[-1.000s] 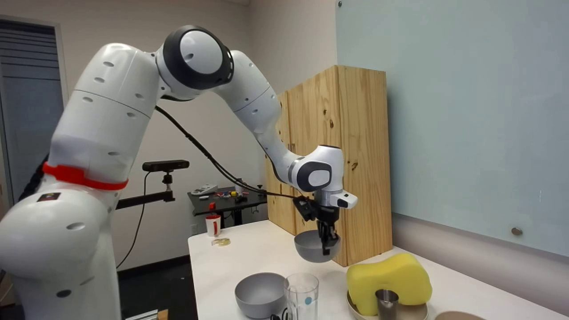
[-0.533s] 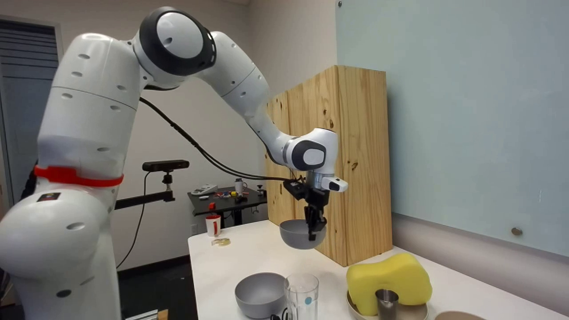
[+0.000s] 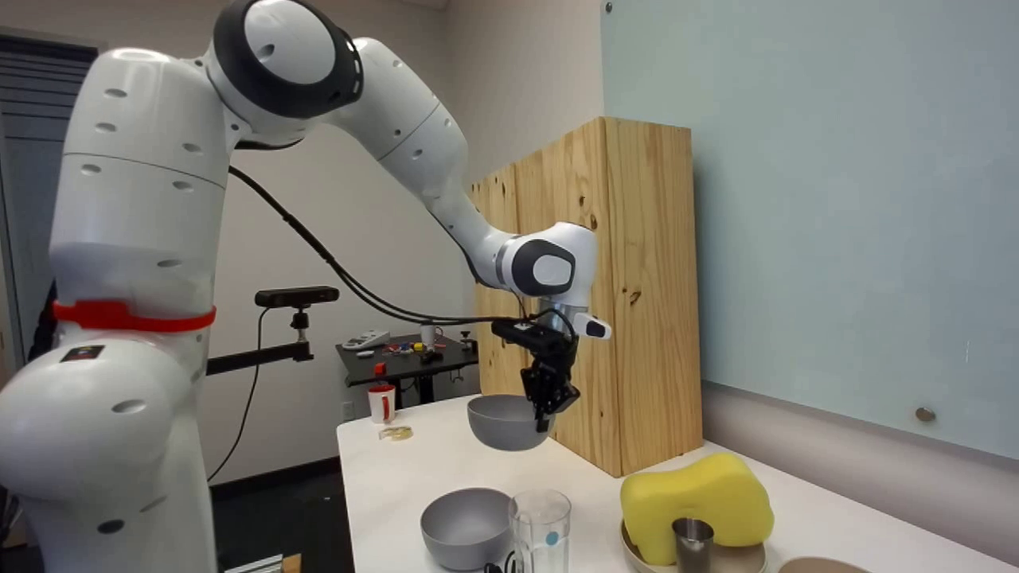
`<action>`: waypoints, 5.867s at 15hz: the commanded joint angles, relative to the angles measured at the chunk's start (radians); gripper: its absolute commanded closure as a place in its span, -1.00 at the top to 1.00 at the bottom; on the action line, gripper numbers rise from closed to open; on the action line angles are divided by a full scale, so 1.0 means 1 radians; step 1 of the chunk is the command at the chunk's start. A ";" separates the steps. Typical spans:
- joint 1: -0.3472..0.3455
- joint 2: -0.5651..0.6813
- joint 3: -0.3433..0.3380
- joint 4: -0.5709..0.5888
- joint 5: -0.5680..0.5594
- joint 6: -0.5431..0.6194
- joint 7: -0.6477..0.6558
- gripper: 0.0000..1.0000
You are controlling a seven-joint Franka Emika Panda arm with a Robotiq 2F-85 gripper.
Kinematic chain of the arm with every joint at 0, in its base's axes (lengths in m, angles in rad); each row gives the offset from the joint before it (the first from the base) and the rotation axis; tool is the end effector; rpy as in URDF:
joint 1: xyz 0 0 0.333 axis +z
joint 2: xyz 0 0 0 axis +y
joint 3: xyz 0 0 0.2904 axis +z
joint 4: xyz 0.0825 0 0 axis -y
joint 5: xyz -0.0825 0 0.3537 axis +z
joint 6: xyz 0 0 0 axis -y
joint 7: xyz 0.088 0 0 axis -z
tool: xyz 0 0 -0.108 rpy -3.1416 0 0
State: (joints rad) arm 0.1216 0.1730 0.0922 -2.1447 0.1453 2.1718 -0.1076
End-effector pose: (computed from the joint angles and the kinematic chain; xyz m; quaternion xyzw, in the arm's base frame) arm 0.5056 0.1153 0.3062 -0.9887 -0.1143 0.0760 0.0607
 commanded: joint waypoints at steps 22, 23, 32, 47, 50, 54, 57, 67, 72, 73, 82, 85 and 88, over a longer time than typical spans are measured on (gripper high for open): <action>-0.017 -0.145 0.064 -0.217 -0.118 0.040 -0.465 -0.98; -0.014 -0.148 0.065 -0.233 -0.110 0.053 -0.478 -0.98; -0.012 -0.144 0.066 -0.371 -0.091 0.155 -0.551 -0.98; -0.021 -0.079 0.039 -0.373 -0.194 0.336 -0.590 -0.98; -0.011 -0.047 0.054 -0.361 -0.211 0.345 -0.579 -0.98; 0.000 0.002 0.073 -0.346 -0.248 0.359 -0.562 -0.98; 0.002 0.027 0.084 -0.332 -0.264 0.355 -0.570 -0.98; -0.009 0.009 0.115 -0.277 -0.230 0.306 -0.617 -0.98; -0.015 -0.007 0.123 -0.281 -0.207 0.313 -0.646 -0.98; -0.016 -0.012 0.123 -0.284 -0.202 0.316 -0.651 -0.98; -0.031 -0.009 0.108 -0.302 -0.200 0.344 -0.646 -0.98; -0.036 0.002 0.100 -0.302 -0.212 0.352 -0.634 -0.98; -0.038 0.004 0.098 -0.304 -0.212 0.352 -0.636 -0.98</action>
State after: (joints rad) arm 0.0902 0.1664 0.1923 -2.4322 -0.0764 2.5039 -0.7155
